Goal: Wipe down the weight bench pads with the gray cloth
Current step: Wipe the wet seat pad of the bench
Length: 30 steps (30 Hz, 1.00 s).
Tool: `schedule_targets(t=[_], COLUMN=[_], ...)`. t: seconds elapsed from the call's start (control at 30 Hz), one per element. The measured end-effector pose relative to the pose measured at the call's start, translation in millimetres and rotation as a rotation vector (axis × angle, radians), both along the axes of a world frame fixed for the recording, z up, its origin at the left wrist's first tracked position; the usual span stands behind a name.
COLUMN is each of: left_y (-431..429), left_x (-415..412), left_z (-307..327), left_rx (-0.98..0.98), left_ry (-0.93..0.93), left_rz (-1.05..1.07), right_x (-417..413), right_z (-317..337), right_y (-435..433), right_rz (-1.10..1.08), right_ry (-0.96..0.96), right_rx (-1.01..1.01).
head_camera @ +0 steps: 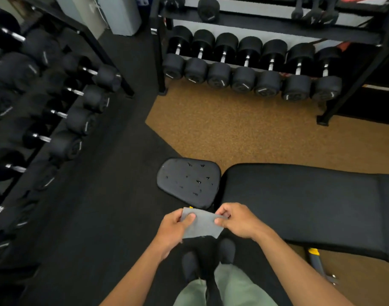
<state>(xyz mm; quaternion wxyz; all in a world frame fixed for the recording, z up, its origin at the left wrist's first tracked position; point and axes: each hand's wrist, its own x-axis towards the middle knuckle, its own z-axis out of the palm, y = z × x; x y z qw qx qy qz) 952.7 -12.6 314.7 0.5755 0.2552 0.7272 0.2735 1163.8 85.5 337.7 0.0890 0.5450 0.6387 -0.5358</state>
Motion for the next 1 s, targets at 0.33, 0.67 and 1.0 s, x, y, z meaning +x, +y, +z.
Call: schedule_targets(t=[0.33, 0.67, 1.0], left_y=[55.7, 101.6, 99.6], left_x=[-20.2, 9.3, 44.4], left_z=[-155.8, -269.8, -339.3], left_rx=[-0.066, 0.053, 0.508], left_ry=[0.383, 0.718, 1.067], left_rz=[-0.054, -0.169, -1.005], right_x=[-48.8, -45.7, -17.5], right_z=[-153.1, -278.9, -312.7], right_y=[60.4, 108.3, 118.0], right_rz=[0.007, -0.040, -0.214], right_ry=[-0.136, -0.282, -0.209], right_rx=[-0.026, 0.095, 0.151])
